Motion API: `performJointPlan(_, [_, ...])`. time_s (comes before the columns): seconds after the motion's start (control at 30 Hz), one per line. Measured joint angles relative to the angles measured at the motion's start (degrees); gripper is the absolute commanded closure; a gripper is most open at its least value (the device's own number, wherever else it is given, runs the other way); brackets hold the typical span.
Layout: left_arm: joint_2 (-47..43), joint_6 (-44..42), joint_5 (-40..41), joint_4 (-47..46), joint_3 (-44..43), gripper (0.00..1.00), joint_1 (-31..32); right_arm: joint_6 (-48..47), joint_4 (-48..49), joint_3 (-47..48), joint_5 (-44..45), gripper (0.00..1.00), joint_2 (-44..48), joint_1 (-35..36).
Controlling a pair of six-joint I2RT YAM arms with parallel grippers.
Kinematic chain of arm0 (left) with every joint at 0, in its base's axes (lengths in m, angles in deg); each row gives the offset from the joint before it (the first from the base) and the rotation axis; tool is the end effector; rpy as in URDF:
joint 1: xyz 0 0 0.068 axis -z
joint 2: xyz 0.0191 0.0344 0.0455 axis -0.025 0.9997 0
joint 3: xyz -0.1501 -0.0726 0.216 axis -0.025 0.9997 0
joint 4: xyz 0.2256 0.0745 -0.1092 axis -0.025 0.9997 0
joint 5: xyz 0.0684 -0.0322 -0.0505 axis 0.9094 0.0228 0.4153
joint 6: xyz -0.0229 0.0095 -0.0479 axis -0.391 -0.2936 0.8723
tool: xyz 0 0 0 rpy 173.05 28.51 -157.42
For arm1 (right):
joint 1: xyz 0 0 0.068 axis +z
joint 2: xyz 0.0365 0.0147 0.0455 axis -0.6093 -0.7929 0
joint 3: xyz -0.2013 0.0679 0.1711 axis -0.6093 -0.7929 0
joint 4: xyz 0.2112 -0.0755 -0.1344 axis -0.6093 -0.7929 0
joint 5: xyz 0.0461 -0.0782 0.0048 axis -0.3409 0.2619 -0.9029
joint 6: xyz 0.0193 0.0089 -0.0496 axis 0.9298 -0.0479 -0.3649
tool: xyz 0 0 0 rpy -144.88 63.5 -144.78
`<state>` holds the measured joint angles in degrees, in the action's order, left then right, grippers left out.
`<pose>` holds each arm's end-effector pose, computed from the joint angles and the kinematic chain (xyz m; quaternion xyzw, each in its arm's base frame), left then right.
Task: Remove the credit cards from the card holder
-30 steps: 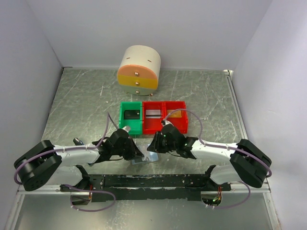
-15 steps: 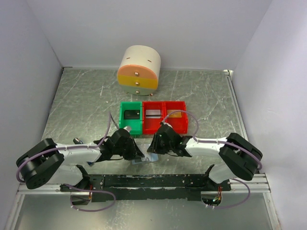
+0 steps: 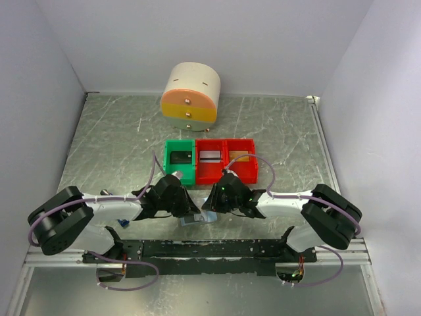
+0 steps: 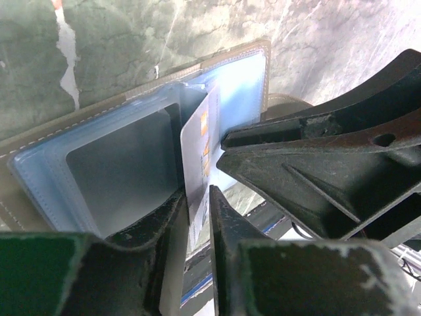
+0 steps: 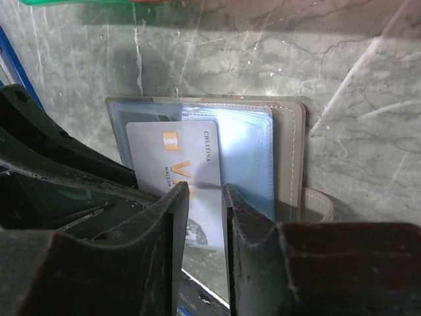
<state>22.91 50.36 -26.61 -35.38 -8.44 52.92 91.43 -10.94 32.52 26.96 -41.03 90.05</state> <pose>0.1413 -0.1876 0.1325 -0.1115 0.9126 -0.3751 0.1181 0.1494 0.1998 0.1327 0.0542 0.9213 0.3427 0.1758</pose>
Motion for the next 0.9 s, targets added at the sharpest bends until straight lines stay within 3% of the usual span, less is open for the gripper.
performJointPlan(0.2, [0.55,-0.17,0.00,-1.40,0.00,0.88,0.00,-0.02,0.02,0.00,-0.02,0.71,0.00,0.00])
performJointPlan(0.4, [-0.50,-0.50,0.13,-0.39,-0.04,0.92,0.00,-0.02,-0.90,0.46,0.48,0.71,0.02,0.00])
performJointPlan(0.9, [-16.92,-6.69,6.45,20.87,-4.04,0.93,0.00,-3.54,-11.72,3.32,3.89,0.70,4.90,0.00])
